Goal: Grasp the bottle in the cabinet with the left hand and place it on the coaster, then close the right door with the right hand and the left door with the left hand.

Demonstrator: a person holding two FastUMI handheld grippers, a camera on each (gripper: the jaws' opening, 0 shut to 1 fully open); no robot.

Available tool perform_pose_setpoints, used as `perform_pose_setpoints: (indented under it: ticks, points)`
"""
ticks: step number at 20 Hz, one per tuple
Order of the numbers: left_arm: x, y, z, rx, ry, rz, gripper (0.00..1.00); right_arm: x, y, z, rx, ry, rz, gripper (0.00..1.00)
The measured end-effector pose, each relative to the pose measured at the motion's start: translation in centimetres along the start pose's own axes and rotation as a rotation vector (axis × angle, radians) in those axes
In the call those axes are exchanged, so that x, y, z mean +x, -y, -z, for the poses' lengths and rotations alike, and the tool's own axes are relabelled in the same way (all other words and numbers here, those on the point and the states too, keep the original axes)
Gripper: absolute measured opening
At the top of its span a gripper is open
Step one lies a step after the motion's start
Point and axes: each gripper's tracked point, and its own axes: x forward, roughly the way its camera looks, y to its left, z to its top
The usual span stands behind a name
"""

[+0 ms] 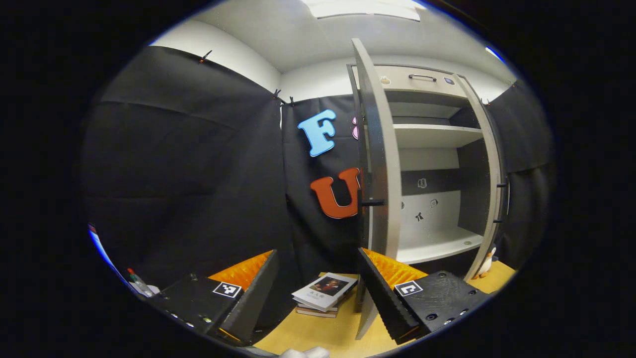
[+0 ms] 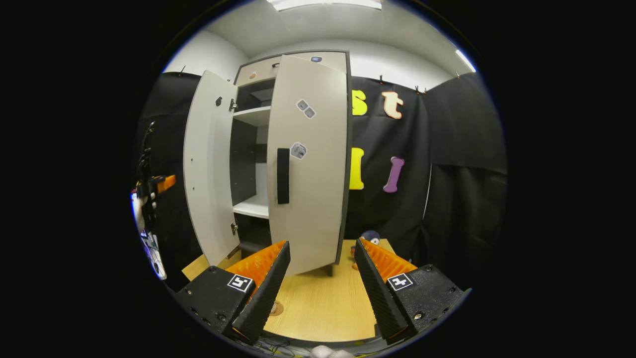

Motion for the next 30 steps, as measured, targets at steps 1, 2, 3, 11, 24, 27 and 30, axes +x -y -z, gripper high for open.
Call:
perform_pose_setpoints:
  ticks: [1, 2, 3, 11, 24, 27, 30]
  points:
    - [1.0, -0.3, -0.2, 0.015, 0.004, -0.002, 0.97, -0.5, 0.2, 0.4, 0.003, -0.005, 0.014, 0.81]
    - [1.9, -0.4, -0.3, 0.024, 0.006, 0.002, 0.96, -1.0, 0.3, 0.6, 0.005, -0.009, 0.028, 0.81]
    - [2.9, -0.5, -0.5, 0.033, 0.01, 0.009, 0.96, -1.4, 0.5, 1.0, 0.007, -0.012, 0.042, 0.81]
    - [5.1, 0.6, -1.0, 0.045, 0.031, 0.068, 0.9, -2.7, 1.3, 1.8, 0.045, -0.043, 0.075, 0.81]
    - [3.4, 5.2, -1.3, 0.018, 0.026, 0.094, 0.9, -0.8, 2.6, 2.0, 0.033, -0.058, -0.017, 0.81]
    - [3.0, 8.2, -1.3, 0.013, 0.015, 0.115, 0.9, -0.1, 3.4, 1.5, 0.037, -0.061, -0.048, 0.81]
    - [3.1, 11.9, -1.5, -0.007, 0.008, 0.158, 0.9, 0.2, 4.2, 0.6, 0.021, -0.047, -0.061, 0.81]
